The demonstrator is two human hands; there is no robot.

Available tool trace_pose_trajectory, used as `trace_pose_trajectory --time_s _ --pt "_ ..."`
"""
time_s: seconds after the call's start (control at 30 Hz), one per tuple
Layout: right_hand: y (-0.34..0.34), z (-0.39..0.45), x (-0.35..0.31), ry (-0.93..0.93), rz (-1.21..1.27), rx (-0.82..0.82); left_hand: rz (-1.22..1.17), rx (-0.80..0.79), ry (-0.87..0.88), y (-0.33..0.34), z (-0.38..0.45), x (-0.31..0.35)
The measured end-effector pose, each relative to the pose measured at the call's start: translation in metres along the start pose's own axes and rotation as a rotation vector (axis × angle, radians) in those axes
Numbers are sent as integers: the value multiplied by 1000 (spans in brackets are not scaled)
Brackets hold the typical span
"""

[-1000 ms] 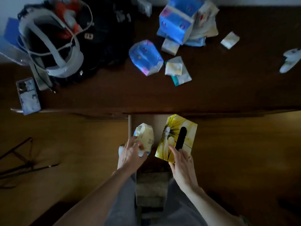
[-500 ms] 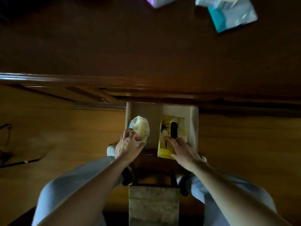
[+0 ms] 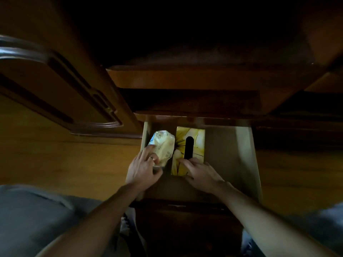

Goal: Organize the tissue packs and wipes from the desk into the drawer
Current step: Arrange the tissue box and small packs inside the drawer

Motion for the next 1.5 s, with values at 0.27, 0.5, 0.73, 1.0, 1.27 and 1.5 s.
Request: trace_pose_trajectory --time_s 0.27,0.5,0.73,1.0,1.27,1.5 --pt "1 -62 -11 181 57 -95 -100 65 -130 -44 -34 35" --pt "-61 -78 -12 372 58 -9 -263 134 -362 -75 -42 17" --pt "-63 -58 6 403 94 41 -349 189 -443 -85 -32 20" --pt "10 -45 58 713 674 -41 -458 108 -530 -43 -56 -20" --pt "27 -24 55 714 773 48 -696 215 -778 -15 -52 -59" --pt "42 14 -3 690 909 21 -997 221 -936 6 -67 -92"
Point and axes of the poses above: each hand's wrist, its own z-axis towards the middle knuckle, its own y-axis out of the palm, x = y × z, the point moved 8 cm from there along z, towards the middle knuckle, and after that the axes turned 2 degrees about -y, right-handed, at the moved point
